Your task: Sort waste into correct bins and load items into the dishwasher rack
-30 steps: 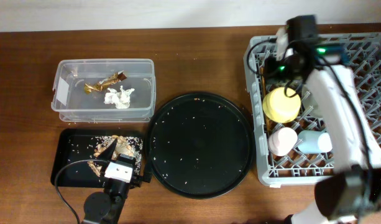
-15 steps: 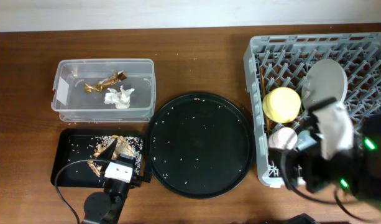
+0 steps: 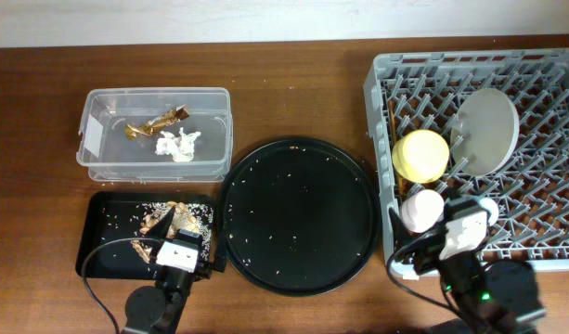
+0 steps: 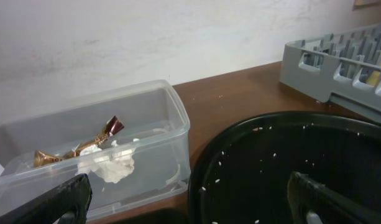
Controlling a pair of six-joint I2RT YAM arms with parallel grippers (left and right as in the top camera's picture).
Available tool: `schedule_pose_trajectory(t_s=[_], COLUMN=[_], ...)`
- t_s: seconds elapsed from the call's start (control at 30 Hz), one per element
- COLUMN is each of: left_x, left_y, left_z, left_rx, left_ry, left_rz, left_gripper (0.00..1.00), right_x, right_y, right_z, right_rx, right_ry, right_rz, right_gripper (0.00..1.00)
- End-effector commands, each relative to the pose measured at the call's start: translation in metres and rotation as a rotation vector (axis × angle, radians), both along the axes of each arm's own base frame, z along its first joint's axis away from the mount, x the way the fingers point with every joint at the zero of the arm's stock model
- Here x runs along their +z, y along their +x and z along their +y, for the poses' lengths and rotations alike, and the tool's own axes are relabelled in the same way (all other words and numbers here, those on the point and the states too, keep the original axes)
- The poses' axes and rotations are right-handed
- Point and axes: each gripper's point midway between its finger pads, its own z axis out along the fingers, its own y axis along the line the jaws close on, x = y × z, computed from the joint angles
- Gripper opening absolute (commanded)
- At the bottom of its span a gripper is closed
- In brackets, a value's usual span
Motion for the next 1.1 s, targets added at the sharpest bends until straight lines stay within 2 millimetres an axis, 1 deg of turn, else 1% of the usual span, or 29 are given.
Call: schedule_pose_trajectory(t_s=[0.0, 0.13, 0.23, 0.33, 0.37, 0.5, 1.07], left_x=[-0.001, -0.001, -0.001, -0.001, -0.001, -0.001, -0.001], left_y=[-0.001, -0.001, -0.001, -0.001, -0.001, -0.001, -0.001], left_z=[-0.002, -0.002, -0.002, -0.002, -0.002, -0.002, -0.002], left_rx=[-0.012, -0.012, -0.012, -0.012, -0.012, -0.012, -0.012], left_ry=[0.012, 0.012, 0.012, 0.012, 0.012, 0.012, 0.012], left_rz=[-0.001, -0.001, -0.001, -0.001, -0.001, -0.001, -0.001], left_gripper=[1.0, 0.99, 1.0, 1.0, 1.0, 1.0, 0.99], right_x=[-0.039, -0.078, -0.097, -0.114, -0.109, -0.101, -0.102], right_y=[0.003, 0.005, 0.009, 0.015, 0.017, 0.025, 0.025], right_z=[-0.009, -0.019, -0.025, -0.024, -0.023, -0.022, -0.022], right_rx=[-0.042, -0.089, -0.115, -0.116, -0.116, -0.115, -0.115], right_ry=[0.004, 0.006, 0.0, -0.002, 0.006, 0.028, 0.027], right_rz=[-0.044, -0.055, -0.033, -0.028, -0.06, -0.159, -0.155], right_gripper=[0.98, 0.98, 0.98, 0.99, 0.98, 0.98, 0.98])
